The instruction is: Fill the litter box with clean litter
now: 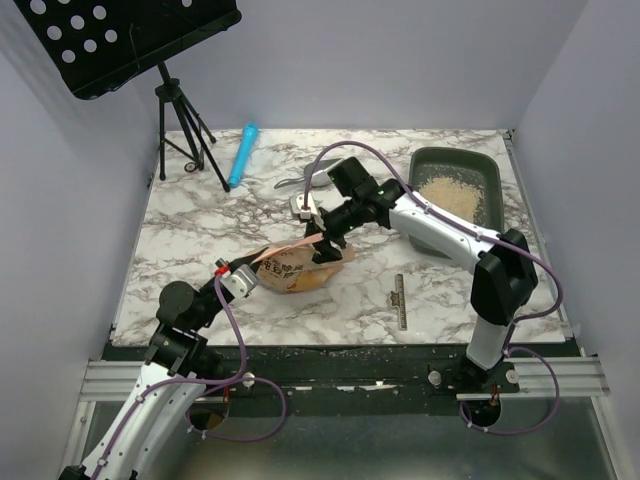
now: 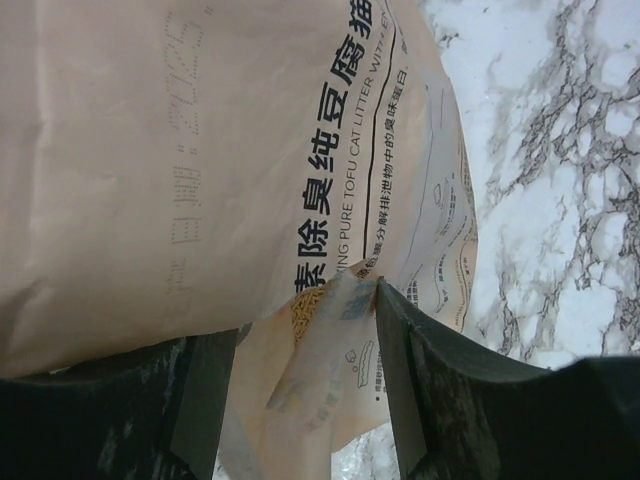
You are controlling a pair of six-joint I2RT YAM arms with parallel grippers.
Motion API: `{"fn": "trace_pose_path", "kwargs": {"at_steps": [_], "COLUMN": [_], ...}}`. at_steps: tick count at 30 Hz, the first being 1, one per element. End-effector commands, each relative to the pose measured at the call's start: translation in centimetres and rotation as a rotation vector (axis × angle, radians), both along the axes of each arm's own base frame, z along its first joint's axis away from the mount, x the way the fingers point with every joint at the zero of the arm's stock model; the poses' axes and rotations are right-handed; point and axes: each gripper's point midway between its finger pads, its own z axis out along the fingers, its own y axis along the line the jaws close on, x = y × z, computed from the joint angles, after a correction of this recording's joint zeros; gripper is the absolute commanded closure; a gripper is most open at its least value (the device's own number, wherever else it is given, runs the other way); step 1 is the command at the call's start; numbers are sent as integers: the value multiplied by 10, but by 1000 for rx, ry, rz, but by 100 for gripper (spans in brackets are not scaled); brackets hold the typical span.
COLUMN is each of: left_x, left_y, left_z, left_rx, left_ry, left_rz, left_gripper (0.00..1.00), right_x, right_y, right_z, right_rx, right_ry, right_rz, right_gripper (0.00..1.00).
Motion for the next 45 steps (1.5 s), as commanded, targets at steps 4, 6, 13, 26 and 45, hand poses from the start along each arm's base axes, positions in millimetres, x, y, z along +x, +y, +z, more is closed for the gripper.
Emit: {"fn": "trace_pose_path", "kwargs": {"at_steps": [4, 6, 13, 26, 45], "left_x": [2, 2, 3, -11, -6], "left_y": [8, 8, 9, 3, -12], "left_z": [20, 20, 21, 40, 50], "left_rx": [-41, -42, -43, -71, 19], "left_ry": [-66, -67, -70, -172, -208], "left_rz": [46, 50, 55, -6, -82], "left_gripper": [100, 100, 100, 100, 100], "right_x": [10, 19, 39, 136, 75], "right_y": [9, 7, -24, -64, -168], "right_z": [-41, -50, -82, -23, -40], "right_rx": [-102, -141, -328, -277, -127], "right_ry": [22, 6, -62, -265, -114], "right_rz": [-60, -102, -240, -947, -1463], "right_gripper": [37, 39, 69, 99, 99]}}
